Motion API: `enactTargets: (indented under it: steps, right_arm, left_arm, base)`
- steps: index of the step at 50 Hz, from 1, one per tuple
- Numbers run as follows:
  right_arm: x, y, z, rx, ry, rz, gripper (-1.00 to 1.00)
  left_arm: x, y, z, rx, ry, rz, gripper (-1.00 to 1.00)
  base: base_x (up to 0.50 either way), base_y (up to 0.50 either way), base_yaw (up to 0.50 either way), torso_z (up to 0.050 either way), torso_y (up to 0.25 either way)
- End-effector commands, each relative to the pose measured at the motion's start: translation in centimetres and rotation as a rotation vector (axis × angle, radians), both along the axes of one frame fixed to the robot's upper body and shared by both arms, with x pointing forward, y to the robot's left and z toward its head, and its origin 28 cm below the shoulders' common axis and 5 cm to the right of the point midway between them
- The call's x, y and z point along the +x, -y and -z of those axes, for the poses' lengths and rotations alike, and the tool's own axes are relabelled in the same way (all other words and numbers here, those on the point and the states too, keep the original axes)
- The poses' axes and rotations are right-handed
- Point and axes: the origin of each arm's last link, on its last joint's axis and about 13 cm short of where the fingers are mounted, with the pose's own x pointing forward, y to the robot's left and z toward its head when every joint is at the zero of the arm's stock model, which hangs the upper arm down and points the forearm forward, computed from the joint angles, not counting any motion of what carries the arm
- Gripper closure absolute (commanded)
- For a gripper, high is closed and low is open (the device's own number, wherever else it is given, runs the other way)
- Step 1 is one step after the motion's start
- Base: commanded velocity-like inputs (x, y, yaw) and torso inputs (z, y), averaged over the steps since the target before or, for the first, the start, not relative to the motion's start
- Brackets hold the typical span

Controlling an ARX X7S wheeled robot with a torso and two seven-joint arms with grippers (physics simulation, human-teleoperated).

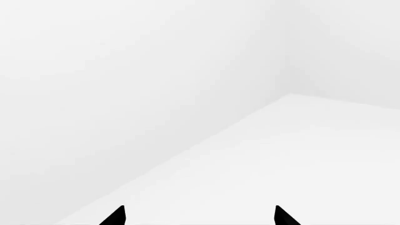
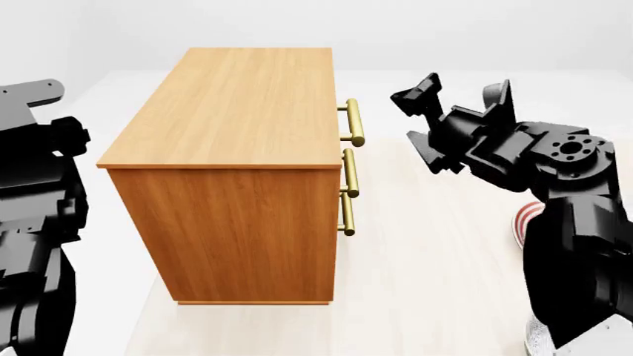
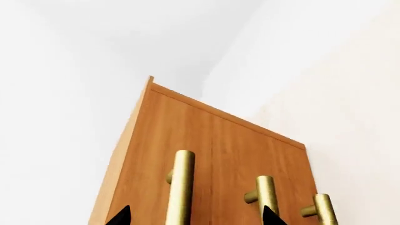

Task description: Open the top drawer of the cabinet and put the bowl in it.

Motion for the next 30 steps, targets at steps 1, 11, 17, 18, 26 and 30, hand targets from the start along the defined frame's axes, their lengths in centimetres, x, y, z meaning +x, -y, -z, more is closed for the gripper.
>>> enactTargets:
  steps: [1, 11, 17, 18, 26, 30]
  right_arm:
    - [-0.9, -0.4, 0.4, 0.155, -0.080, -0.137, -1.00]
    - [-1.2, -0.8, 0.5, 0.277, -0.062, -0.204, -1.00]
    - [-1.2, -0.9, 0.5, 0.289, -0.053, -0.208, -1.00]
    - [-1.2, -0.9, 0.5, 0.289, -0.053, -0.209, -1.00]
    - [-1.2, -1.5, 1.0, 0.275, -0.074, -0.213, -1.00]
    - [-1.1, -1.9, 1.1, 0.277, -0.078, -0.224, -1.00]
  left_arm:
    - [-0.1, -0.1, 0.2, -0.001, -0.004, -0.005, -1.00]
    - [-0.2, -0.2, 0.4, 0.002, -0.008, -0.010, -1.00]
    - [-0.2, -0.3, 0.3, 0.003, -0.007, -0.012, -1.00]
    - [-0.2, -0.4, 0.3, 0.004, -0.007, -0.012, -1.00]
    - [-0.3, -0.4, 0.4, 0.004, -0.008, -0.013, -1.00]
    - [-0.3, -0.5, 0.4, 0.004, -0.008, -0.016, -1.00]
  base:
    - [0.00, 0.00, 0.00, 0.000, 0.000]
    - [0.00, 0.00, 0.00, 0.000, 0.000]
    - [0.00, 0.00, 0.00, 0.000, 0.000]
    - [0.00, 0.00, 0.00, 0.000, 0.000]
    - [0.00, 0.00, 0.00, 0.000, 0.000]
    - [0.00, 0.00, 0.00, 0.000, 0.000]
